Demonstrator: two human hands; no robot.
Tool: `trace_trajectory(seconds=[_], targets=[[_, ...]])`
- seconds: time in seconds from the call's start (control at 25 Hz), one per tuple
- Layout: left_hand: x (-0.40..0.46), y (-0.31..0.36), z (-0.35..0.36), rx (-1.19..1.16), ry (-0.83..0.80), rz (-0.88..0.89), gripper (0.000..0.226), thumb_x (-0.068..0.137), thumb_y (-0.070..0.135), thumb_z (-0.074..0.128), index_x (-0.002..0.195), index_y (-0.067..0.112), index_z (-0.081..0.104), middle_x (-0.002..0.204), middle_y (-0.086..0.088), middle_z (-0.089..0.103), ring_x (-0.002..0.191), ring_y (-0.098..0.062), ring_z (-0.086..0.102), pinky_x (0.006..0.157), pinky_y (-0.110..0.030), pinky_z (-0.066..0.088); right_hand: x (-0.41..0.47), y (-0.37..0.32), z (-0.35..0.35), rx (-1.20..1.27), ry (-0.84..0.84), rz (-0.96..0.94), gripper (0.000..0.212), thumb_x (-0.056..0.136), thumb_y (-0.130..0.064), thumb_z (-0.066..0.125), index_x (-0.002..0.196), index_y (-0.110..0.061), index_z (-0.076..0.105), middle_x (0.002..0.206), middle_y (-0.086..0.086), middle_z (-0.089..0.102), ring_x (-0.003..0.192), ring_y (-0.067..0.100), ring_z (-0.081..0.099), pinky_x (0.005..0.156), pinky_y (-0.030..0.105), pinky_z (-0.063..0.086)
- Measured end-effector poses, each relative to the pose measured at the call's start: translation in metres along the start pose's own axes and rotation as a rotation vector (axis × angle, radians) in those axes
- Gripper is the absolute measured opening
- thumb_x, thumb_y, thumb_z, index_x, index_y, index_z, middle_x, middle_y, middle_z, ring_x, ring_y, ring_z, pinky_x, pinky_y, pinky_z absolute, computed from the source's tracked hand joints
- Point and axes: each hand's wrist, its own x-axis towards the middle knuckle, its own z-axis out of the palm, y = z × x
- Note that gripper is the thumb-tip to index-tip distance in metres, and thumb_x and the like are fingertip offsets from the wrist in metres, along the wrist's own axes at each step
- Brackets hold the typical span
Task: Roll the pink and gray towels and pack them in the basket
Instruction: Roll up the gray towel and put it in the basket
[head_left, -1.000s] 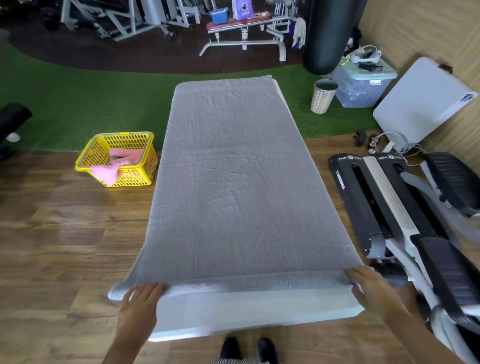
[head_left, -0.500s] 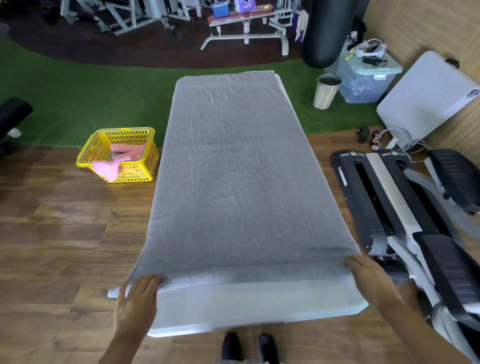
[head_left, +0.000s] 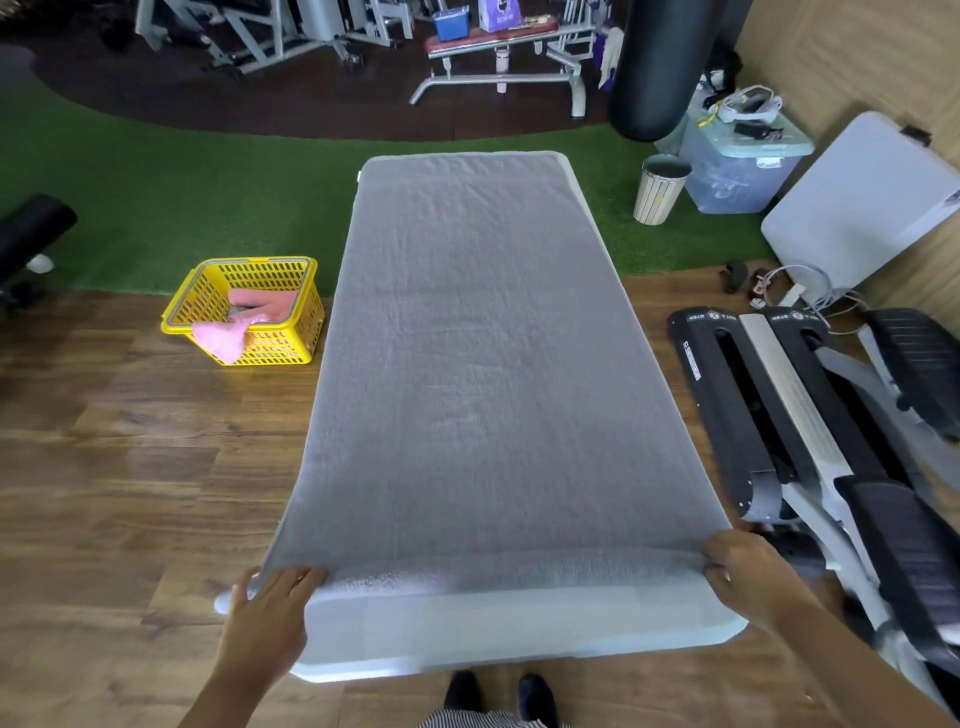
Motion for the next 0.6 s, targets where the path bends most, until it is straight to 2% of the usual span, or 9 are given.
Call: trace_trajectory(seconds=[0.04, 0.08, 0.12, 0.16, 0.2, 0.28, 0.44, 0.52, 0.6], targets=[[0.001, 0.0, -0.002, -0.008, -0.003, -0.025, 0.046, 0.068, 0.006, 0.032, 0.105, 0.023, 0.054, 0.09, 0.002, 0.067, 0.079, -0.02, 0.068, 0.084, -0.049, 0.04, 0.002, -0.001, -0.001, -0.02, 0.019, -0.015, 0.018, 0.064, -0.02, 0.043, 0.059, -0.013, 0.06, 0.065, -0.003, 0.051, 0.057, 0.024, 0.057, 0.05, 0.033, 0.048], [0.004, 0.001, -0.001, -0.024, 0.016, -0.066, 0.041, 0.072, 0.008, 0.035, 0.106, 0.022, 0.056, 0.094, 0.0, 0.067, 0.082, -0.021, 0.067, 0.084, -0.047, 0.04, 0.003, 0.0, 0.001, -0.046, 0.04, -0.011, 0.013, 0.064, -0.016, 0.051, 0.068, -0.012, 0.063, 0.076, 0.001, 0.058, 0.064, 0.025, 0.059, 0.054, 0.035, 0.052], [0.006, 0.004, -0.001, -0.045, 0.038, -0.11, 0.036, 0.077, 0.011, 0.038, 0.105, 0.019, 0.058, 0.097, -0.001, 0.067, 0.083, -0.023, 0.066, 0.083, -0.046, 0.042, 0.005, 0.0, 0.0, -0.049, 0.055, 0.017, 0.016, 0.062, -0.006, 0.062, 0.077, -0.01, 0.065, 0.086, 0.005, 0.061, 0.07, 0.026, 0.061, 0.058, 0.036, 0.054], [0.008, 0.007, 0.001, -0.063, 0.067, -0.131, 0.032, 0.079, 0.011, 0.041, 0.104, 0.017, 0.06, 0.098, -0.002, 0.067, 0.084, -0.024, 0.065, 0.08, -0.046, 0.045, 0.007, -0.001, 0.002, -0.041, 0.078, 0.033, 0.029, 0.057, 0.003, 0.07, 0.083, -0.008, 0.066, 0.09, 0.006, 0.062, 0.071, 0.027, 0.062, 0.06, 0.036, 0.055], [0.008, 0.01, 0.003, -0.081, 0.088, -0.129, 0.03, 0.079, 0.01, 0.042, 0.103, 0.015, 0.061, 0.098, -0.003, 0.067, 0.084, -0.025, 0.065, 0.077, -0.045, 0.047, 0.008, -0.003, 0.004, -0.033, 0.088, 0.045, 0.037, 0.053, 0.009, 0.074, 0.085, -0.008, 0.067, 0.088, 0.006, 0.063, 0.071, 0.028, 0.063, 0.06, 0.036, 0.055], [0.008, 0.012, 0.009, -0.122, 0.114, -0.096, 0.029, 0.081, 0.011, 0.042, 0.098, 0.012, 0.066, 0.096, -0.003, 0.067, 0.087, -0.025, 0.062, 0.078, -0.042, 0.046, 0.008, -0.004, 0.007, -0.027, 0.104, 0.034, 0.039, 0.051, 0.009, 0.078, 0.085, -0.009, 0.07, 0.085, 0.004, 0.066, 0.069, 0.028, 0.064, 0.061, 0.037, 0.056], [0.009, 0.01, 0.021, -0.126, 0.058, -0.107, 0.041, 0.077, 0.029, 0.043, 0.099, 0.008, 0.072, 0.1, -0.004, 0.07, 0.1, -0.019, 0.056, 0.097, -0.045, 0.037, 0.003, -0.009, 0.007, -0.001, 0.083, 0.047, 0.048, 0.04, 0.002, 0.083, 0.085, -0.01, 0.072, 0.085, 0.003, 0.068, 0.072, 0.025, 0.066, 0.067, 0.038, 0.057], [0.011, 0.012, 0.019, -0.111, 0.043, -0.135, 0.038, 0.078, 0.023, 0.042, 0.098, 0.01, 0.071, 0.097, -0.003, 0.07, 0.096, -0.02, 0.059, 0.096, -0.046, 0.037, 0.007, -0.012, 0.004, 0.007, 0.079, 0.046, 0.046, 0.035, 0.003, 0.084, 0.076, -0.012, 0.071, 0.075, 0.0, 0.067, 0.063, 0.023, 0.065, 0.062, 0.036, 0.056], [0.012, 0.014, 0.014, -0.106, 0.026, -0.135, 0.039, 0.074, 0.01, 0.037, 0.099, 0.015, 0.066, 0.091, 0.0, 0.068, 0.087, -0.02, 0.061, 0.091, -0.045, 0.037, 0.013, -0.012, 0.0, 0.031, 0.034, 0.039, 0.035, 0.039, 0.001, 0.083, 0.067, -0.015, 0.069, 0.066, -0.004, 0.063, 0.056, 0.02, 0.062, 0.055, 0.031, 0.053]])
